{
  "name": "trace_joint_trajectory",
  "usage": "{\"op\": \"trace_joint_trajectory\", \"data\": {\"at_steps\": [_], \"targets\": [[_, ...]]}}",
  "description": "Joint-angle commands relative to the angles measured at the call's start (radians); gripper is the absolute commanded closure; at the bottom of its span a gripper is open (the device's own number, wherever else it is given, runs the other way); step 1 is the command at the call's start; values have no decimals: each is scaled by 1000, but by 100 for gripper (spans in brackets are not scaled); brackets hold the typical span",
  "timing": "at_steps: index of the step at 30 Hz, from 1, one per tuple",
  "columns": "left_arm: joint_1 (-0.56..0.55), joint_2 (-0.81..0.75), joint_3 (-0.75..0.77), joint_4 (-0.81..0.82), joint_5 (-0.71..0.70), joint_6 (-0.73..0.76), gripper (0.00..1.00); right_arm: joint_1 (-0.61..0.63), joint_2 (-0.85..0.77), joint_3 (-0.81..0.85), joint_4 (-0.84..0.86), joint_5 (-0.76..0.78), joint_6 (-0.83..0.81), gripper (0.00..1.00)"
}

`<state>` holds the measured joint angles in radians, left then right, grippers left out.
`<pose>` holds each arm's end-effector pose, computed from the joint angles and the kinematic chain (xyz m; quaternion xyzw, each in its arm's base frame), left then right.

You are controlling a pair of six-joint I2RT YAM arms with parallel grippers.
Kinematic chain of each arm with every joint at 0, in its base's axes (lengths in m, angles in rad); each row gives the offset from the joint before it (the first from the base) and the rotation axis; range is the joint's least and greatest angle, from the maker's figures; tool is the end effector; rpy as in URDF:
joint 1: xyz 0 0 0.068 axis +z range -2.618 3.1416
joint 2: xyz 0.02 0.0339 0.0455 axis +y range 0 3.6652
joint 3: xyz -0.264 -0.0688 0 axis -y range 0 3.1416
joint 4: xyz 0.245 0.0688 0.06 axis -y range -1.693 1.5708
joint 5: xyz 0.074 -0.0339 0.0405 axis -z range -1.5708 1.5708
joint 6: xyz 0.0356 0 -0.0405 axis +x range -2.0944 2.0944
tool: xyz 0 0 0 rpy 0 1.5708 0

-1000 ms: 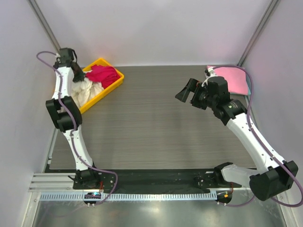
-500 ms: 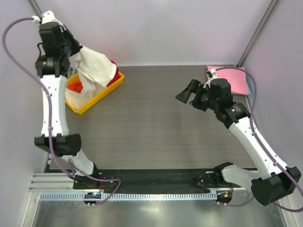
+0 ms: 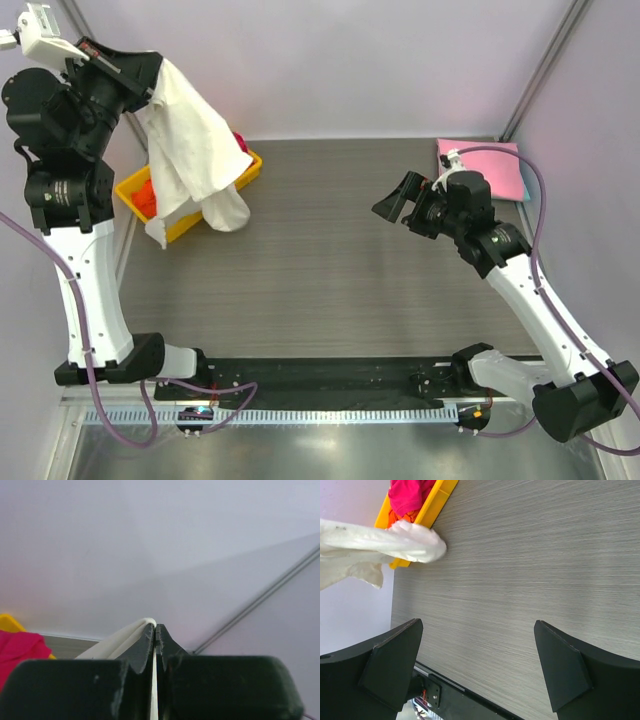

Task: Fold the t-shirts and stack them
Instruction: Move the tshirt to the center of the board

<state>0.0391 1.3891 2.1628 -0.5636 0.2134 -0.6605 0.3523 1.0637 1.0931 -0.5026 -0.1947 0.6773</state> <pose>0.2122 0.0008 0.6100 -0.1366 0.6160 -0.3001 0.7154 0.2153 0.0865 0.3618 0.0873 0.8461 0.3278 0.4111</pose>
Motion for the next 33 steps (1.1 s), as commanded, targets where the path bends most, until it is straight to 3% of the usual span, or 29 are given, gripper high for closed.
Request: {"op": "trace_joint_trajectory", "data": {"at_steps": [1, 7, 17, 23, 27, 28, 31, 33], "targets": [[-2, -48, 3, 189, 159, -145, 100, 1, -30, 1, 27, -14, -1, 0], [-4, -82, -46, 333, 264, -355, 100, 1, -56, -2, 7, -8, -2, 0], [-19, -114, -14, 432, 256, -442, 100, 1, -91, -18, -14, -5, 1, 0], [-19, -139, -84, 441, 250, -488, 100, 1, -117, -30, -17, -8, -4, 1], [-30, -206, -399, 441, 254, -475, 100, 1, -117, -48, -19, -11, -7, 0], [-59, -220, -564, 441, 251, -467, 100, 1, -114, -59, -20, -9, -7, 0], [-71, -240, -835, 441, 262, -450, 100, 1, -100, -93, -21, 4, -8, 0], [-84, -243, -947, 430, 282, -439, 100, 1, -74, -108, -20, -2, -7, 0]]}}
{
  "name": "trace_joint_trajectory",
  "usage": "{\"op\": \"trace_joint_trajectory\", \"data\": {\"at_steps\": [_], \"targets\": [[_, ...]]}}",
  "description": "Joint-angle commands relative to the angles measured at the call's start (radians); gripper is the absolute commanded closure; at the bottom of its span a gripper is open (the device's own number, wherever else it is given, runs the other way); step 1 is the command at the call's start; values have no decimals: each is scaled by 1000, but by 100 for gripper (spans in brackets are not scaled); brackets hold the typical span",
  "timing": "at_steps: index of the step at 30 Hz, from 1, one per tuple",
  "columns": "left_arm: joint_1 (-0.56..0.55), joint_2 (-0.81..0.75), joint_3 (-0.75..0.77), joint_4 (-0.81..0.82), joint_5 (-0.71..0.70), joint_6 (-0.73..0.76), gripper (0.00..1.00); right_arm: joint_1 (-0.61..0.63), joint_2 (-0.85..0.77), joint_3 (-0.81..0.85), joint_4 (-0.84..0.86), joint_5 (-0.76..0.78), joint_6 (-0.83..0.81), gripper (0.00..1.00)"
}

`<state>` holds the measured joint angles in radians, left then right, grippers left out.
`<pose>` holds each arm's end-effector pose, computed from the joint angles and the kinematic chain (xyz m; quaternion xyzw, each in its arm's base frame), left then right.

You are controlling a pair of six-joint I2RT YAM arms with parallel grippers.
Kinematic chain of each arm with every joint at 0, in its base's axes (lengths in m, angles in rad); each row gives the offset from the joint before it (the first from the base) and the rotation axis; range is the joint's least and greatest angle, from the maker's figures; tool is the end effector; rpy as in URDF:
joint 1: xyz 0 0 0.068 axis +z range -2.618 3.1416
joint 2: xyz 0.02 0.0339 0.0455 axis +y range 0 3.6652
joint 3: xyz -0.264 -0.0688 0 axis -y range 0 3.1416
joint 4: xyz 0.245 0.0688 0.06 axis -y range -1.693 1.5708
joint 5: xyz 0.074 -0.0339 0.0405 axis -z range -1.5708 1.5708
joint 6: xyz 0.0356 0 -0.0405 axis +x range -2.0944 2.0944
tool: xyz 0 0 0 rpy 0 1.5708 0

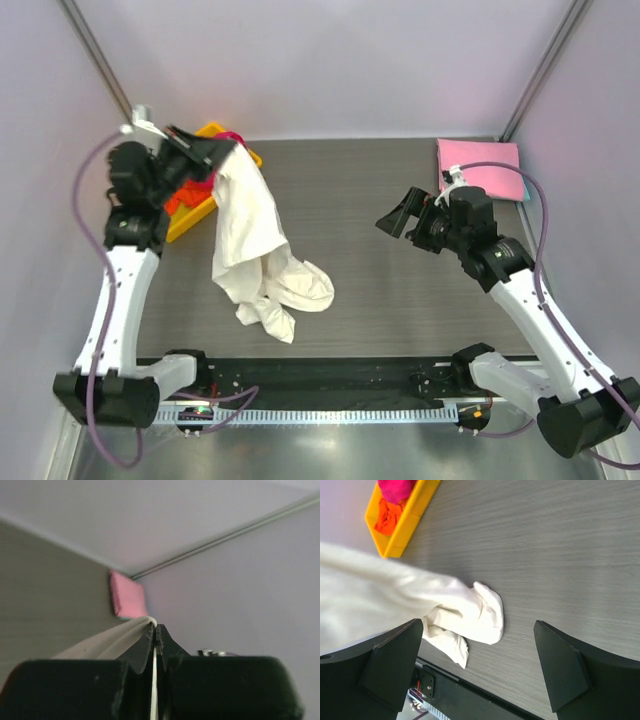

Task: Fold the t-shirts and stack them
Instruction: Move the tshirt to the center of the board

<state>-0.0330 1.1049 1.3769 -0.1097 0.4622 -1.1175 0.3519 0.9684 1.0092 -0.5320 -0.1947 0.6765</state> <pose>0.2251 -0.0233 0.4901 -0.1757 0.6299 -0.5280 0.5418 0.1936 0.0784 0.3496 0.0887 0.8506 0.3242 0.4044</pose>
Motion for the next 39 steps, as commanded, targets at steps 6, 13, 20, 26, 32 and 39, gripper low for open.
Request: {"op": "trace_joint_trajectory", "data": {"at_steps": [6, 13, 20, 26, 32, 39], "targets": [[-13, 3, -325, -270, -144, 189, 100, 31, 117, -138, 146, -44, 90, 9], [-13, -29, -303, -433, -297, 332, 100, 286, 289, -216, 294, 66, 193, 10], [-13, -76, -340, -436, -243, 366, 100, 413, 406, -276, 447, 127, 176, 21], [-13, -79, -328, -446, -202, 409, 100, 475, 513, -256, 487, 181, 126, 27], [-13, -86, -312, -458, -169, 436, 100, 476, 592, -254, 526, 190, 101, 48], [-13, -79, -277, -505, -134, 453, 100, 476, 567, -129, 327, 374, 15, 96]]}}
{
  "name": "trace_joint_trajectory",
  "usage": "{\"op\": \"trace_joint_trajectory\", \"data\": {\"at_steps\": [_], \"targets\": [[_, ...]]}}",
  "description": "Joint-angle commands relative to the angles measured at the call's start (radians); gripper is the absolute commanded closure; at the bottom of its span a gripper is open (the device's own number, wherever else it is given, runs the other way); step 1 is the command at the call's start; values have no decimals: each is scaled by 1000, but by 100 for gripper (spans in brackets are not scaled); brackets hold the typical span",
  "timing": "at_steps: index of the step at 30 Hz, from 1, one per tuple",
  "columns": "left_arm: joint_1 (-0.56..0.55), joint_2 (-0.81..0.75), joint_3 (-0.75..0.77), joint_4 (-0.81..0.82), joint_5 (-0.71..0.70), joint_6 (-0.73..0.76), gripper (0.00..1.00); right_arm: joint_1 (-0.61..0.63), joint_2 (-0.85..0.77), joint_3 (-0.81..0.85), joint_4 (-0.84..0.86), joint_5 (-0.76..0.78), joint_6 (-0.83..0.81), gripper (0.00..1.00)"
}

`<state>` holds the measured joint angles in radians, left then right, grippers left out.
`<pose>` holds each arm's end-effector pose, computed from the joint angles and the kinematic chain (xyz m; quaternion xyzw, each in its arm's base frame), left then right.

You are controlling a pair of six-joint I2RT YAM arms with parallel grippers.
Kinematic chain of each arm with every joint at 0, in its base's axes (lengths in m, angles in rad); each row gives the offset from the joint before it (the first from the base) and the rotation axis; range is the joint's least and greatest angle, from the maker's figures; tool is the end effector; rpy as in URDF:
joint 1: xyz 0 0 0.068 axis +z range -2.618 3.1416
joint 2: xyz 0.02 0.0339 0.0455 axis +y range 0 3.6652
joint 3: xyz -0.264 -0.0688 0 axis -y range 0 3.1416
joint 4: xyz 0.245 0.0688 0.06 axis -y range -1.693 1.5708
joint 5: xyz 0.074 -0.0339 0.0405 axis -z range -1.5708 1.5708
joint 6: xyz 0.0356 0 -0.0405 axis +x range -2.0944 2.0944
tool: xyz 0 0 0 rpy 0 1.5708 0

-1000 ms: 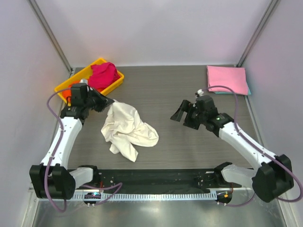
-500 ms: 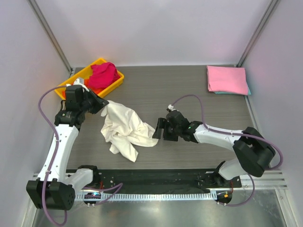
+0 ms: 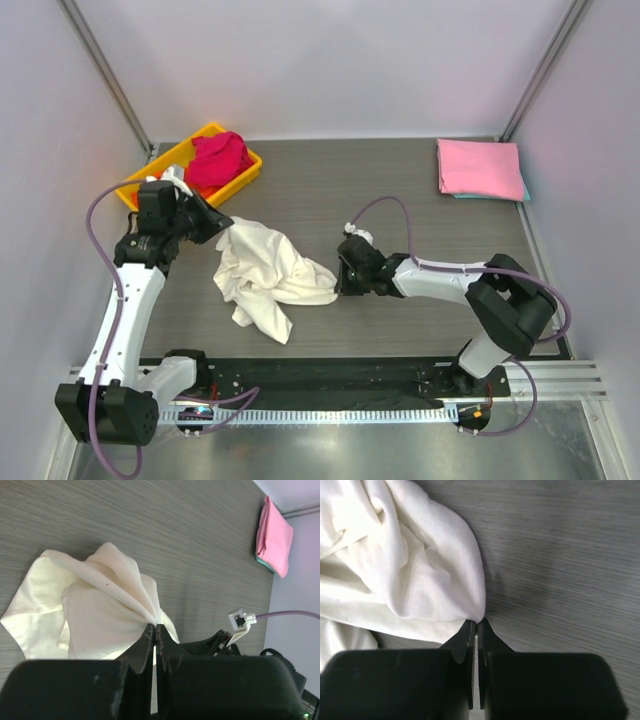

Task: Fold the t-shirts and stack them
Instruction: Move the tshirt to the center of the board, then flatten the tshirt out

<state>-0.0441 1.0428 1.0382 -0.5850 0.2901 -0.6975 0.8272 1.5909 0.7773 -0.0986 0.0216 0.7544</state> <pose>0.2215 -0.0200 0.3403 -0.2156 0.8485 -0.2878 0.3883 0.2065 0.2234 0.1539 -0.0309 0.9457 0.2227 0.2347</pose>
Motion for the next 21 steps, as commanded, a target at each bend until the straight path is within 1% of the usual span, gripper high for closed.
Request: {"op": "trace_joint_trajectory", "data": {"at_steps": [1, 2, 3, 4, 5, 6, 9, 11, 12, 14, 15, 17, 19, 20, 21], "targets": [[-7, -17, 71, -51, 49, 39, 100, 1, -77, 129, -175, 214, -63, 98], [-10, -21, 83, -59, 52, 44, 100, 1, -124, 158, -253, 277, -61, 99], [-20, -26, 97, -68, 58, 46, 100, 1, -147, 215, -400, 402, -56, 99], [-29, -32, 115, -78, 64, 44, 100, 1, -173, 238, -462, 444, -53, 99], [-40, -42, 126, -81, 75, 39, 100, 1, -242, 258, -516, 487, -49, 99], [-69, -52, 135, -82, 83, 20, 100, 1, -276, 292, -609, 536, -41, 99], [-129, -85, 158, -85, 109, -26, 100, 1, -432, 358, -778, 612, 0, 99], [-158, -118, 192, -91, 139, -66, 100, 1, -526, 401, -882, 630, 28, 99], [-189, -131, 203, -93, 139, -80, 100, 1, -549, 452, -912, 639, 36, 99], [-215, -186, 220, -96, 135, -128, 100, 1, -592, 506, -967, 655, 33, 99], [-232, -205, 218, -95, 135, -149, 100, 3, -617, 558, -977, 664, 26, 99], [-235, -233, 198, -63, 155, -203, 100, 3, -626, 599, -965, 689, -15, 99], [-235, -256, 114, 18, 185, -230, 100, 1, -600, 643, -951, 722, -52, 99], [-235, -254, 82, 42, 188, -249, 100, 1, -585, 657, -917, 730, -78, 99], [-235, -227, 30, 60, 179, -249, 100, 0, -566, 668, -890, 741, -148, 99]]}}
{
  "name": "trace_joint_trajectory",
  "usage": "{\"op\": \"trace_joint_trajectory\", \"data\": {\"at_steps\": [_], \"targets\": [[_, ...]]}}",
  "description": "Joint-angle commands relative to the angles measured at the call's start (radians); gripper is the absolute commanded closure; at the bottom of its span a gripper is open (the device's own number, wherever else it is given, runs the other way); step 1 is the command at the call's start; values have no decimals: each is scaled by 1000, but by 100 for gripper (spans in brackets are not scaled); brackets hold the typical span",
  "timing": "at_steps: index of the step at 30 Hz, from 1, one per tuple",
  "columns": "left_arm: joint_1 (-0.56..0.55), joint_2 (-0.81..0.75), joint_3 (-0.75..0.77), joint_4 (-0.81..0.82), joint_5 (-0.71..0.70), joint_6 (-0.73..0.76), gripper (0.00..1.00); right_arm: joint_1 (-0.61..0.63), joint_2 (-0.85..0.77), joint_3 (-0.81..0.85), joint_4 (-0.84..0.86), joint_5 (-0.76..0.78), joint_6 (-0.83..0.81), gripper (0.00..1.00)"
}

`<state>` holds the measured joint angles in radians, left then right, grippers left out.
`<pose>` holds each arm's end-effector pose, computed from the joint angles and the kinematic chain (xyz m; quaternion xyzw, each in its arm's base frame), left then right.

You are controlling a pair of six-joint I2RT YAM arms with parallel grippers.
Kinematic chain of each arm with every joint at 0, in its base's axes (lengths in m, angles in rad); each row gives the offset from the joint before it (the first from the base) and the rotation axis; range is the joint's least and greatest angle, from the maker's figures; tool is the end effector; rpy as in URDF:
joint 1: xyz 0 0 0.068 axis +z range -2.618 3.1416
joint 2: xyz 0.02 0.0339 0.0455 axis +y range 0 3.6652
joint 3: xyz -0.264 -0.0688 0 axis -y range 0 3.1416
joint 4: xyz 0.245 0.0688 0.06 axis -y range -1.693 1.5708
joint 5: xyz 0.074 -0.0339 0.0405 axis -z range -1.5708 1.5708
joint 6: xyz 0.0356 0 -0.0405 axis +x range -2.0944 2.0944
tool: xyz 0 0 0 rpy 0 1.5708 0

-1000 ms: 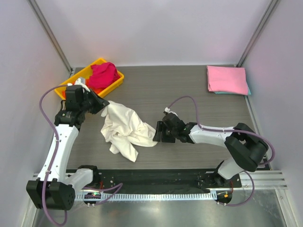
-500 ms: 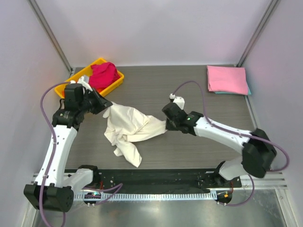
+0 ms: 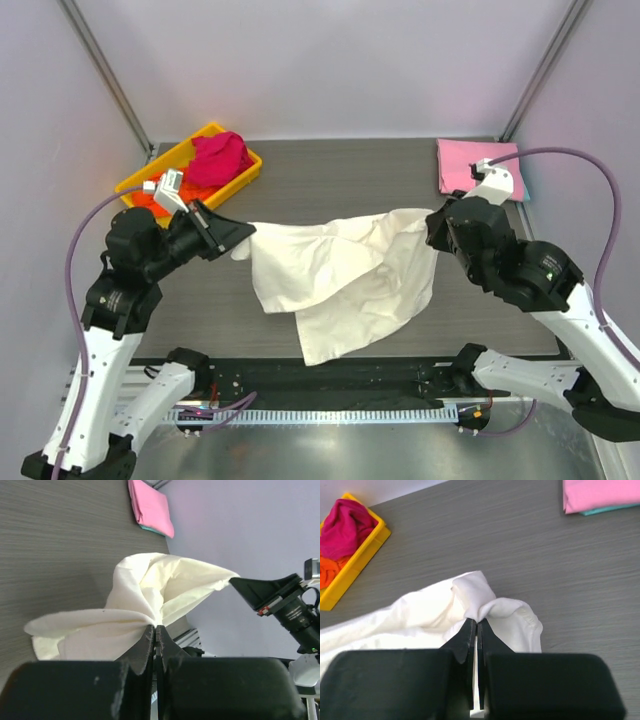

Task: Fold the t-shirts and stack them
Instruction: Flatten the tshirt out

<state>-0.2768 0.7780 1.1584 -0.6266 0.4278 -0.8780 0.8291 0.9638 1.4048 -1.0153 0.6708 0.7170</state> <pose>0.1310 -0.0526 0.4195 -0.1035 0.7747 -0.4683 0.4121 0.1183 0.0963 0.4338 0.1106 0.8370 0.1082 0.5249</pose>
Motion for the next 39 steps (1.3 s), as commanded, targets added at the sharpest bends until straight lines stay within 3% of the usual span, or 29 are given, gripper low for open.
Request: {"op": "trace_joint_trajectory", "data": {"at_steps": [1, 3, 7, 9, 13, 19, 26, 28, 32, 39], "targets": [[-2, 65, -109, 99, 29, -65, 100, -8, 96, 43, 50, 107, -135, 99], [-1, 122, -123, 82, 9, -33, 100, -34, 142, 59, 118, 95, -224, 99], [2, 260, -134, 27, -192, 25, 100, -201, 262, 63, 265, -63, -349, 99], [8, 280, -137, 15, -259, 56, 100, -254, 341, 63, 372, -179, -385, 99], [11, 297, -151, 5, -350, 89, 100, -303, 501, 138, 501, -234, -476, 99], [13, 332, -73, 82, -262, 155, 100, -321, 702, 397, 500, -157, -539, 99], [16, 523, 305, 140, -66, 56, 100, -401, 787, 869, 376, -24, -591, 99], [16, 524, 359, 143, -43, 42, 100, -404, 741, 905, 347, -20, -602, 99], [16, 451, 284, 120, -26, 36, 100, -406, 569, 785, 305, -91, -565, 99], [14, 371, 29, -92, -144, 218, 100, -406, 145, 63, 218, -373, -328, 99]]}}
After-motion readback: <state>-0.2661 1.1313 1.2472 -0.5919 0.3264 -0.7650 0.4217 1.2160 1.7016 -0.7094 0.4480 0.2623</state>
